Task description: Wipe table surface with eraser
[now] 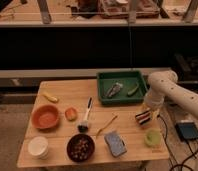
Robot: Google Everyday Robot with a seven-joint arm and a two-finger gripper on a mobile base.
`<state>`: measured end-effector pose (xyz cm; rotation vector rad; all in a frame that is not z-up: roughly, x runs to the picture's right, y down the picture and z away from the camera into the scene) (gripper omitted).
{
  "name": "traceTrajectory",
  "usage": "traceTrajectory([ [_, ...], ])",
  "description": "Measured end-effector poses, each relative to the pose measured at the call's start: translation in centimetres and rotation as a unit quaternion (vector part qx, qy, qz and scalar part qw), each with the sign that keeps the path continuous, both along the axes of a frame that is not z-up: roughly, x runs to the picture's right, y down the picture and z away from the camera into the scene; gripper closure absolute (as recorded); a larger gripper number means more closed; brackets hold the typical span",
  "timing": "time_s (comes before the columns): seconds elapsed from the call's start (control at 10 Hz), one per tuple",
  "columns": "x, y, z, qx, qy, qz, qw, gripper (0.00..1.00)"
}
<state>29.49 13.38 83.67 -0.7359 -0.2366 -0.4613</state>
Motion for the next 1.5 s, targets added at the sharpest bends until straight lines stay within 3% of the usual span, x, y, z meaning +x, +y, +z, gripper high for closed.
traceTrajectory([
  [0.2, -0.5, -0.8, 0.6, 0.006, -0.002, 0.001, 1.0000, 1.00],
  [0.6, -4.0, -2.2, 1.4, 0.016, -0.030, -0.012, 0.9993, 1.00],
  [1.0, -9.1, -1.2, 1.3, 0.008, -0.079, -0.035, 0.9962, 1.00],
  [1.5, -10.5, 1.3, 0.2, -0.010, -0.115, -0.045, 0.9923, 1.00],
])
